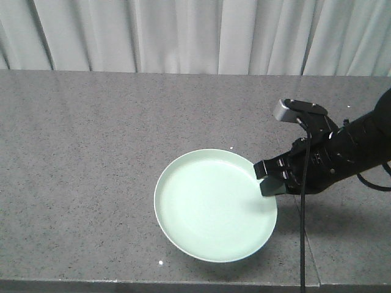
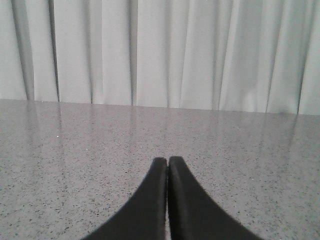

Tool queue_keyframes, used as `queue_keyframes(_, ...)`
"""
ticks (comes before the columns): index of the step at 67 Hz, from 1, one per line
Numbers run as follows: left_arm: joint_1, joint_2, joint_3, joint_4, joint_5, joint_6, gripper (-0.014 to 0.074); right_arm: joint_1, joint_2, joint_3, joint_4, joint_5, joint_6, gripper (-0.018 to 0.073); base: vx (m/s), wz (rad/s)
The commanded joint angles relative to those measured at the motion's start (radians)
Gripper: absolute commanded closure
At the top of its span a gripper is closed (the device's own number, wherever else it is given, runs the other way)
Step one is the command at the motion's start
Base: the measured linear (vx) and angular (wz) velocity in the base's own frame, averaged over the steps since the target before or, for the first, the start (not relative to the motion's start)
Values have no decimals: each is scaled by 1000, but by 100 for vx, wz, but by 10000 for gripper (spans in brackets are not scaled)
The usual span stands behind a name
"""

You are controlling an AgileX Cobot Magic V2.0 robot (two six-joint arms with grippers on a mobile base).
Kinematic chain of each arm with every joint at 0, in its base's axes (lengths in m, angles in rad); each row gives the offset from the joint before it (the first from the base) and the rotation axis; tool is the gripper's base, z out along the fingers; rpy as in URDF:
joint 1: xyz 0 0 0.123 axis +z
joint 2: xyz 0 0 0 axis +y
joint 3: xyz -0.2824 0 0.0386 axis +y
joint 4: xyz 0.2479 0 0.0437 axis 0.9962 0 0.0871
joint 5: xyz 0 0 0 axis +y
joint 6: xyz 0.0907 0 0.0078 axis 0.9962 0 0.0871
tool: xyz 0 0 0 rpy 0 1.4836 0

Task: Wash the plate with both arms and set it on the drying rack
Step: 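Grip the plate rim with the right gripper and lift it up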

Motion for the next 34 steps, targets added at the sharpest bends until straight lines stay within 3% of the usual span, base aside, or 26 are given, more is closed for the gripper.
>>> queue_keyframes(1,1,-14,-28,-2,-67,-1,603,-2,-64,17,78,-32,-46,562,0,0)
queue_keyframes(12,1,-14,-28,-2,-67,-1,603,4,-106,76,110,-25,-78,561,0,0)
queue_keyframes(27,1,-14,-28,-2,-67,-1,603,120,-137,97,102,-100,-58,561,0,0)
queue_keyframes(34,1,-14,-28,-2,-67,-1,603,138,-136,97,99,-147,-26,561,0,0)
